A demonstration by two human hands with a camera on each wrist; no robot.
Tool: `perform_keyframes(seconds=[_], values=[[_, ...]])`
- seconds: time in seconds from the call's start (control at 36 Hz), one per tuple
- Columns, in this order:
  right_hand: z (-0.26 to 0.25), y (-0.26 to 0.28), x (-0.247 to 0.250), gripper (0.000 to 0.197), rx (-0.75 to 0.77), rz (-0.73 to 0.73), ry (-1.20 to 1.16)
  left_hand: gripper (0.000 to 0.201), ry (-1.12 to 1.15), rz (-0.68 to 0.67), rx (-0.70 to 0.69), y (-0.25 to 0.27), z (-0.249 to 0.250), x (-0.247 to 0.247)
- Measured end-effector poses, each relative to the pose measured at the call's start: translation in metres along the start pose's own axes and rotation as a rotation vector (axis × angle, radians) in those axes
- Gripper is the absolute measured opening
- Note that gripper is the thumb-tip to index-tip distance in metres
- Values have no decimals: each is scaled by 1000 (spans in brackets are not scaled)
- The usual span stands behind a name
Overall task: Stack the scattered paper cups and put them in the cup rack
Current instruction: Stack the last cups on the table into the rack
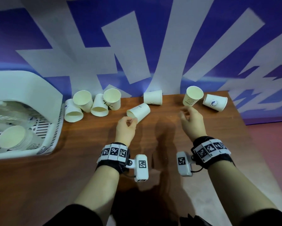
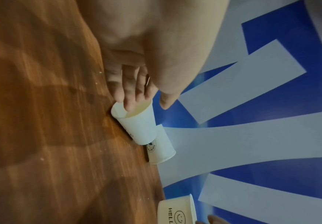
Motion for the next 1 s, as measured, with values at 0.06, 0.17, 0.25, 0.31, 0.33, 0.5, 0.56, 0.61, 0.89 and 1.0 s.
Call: perform_keyframes(seconds=[0.06, 0.17, 0.25, 0.31, 0.33, 0.5, 0.56, 0.61, 0.89, 1.0], values=[[10, -10, 5, 22, -31, -1, -7, 45, 5, 21, 30, -8, -4, -9], [23, -29, 14, 22, -67, 19, 14, 38, 41, 65, 61, -19, -2, -19], [31, -46, 20, 28, -77, 63, 61, 32, 46, 90, 86, -29, -5, -27], [36, -58, 23, 31, -85, 95, 91, 23, 39, 121, 93, -33, -6, -29], [38, -64, 24, 31, -87, 106, 108, 20, 34, 133, 97, -35, -7, -30], [51, -82, 17, 30, -77, 97, 169, 13, 26, 176, 75, -41, -12, -33], [55, -85, 13, 30, -89, 77, 209, 14, 36, 179, 64, -42, -14, -33], [57, -87, 10, 28, -96, 63, 237, 14, 45, 170, 45, -42, -15, -33], [60, -76, 2, 21, -155, 106, 155, 12, 59, 199, -15, -33, -9, -22], [54, -61, -1, 20, -139, 121, 84, 5, 27, 181, -56, -24, -6, -18]])
Point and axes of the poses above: each hand's wrist, its own y-axis away from the middle knuckle, its own x-axis out of the back of the hand, z = x × y, the point moved 8 cm from there along -y, towards the middle knuckle, and after that the axes turned 3 degrees about -y, right-handed, at the moved point
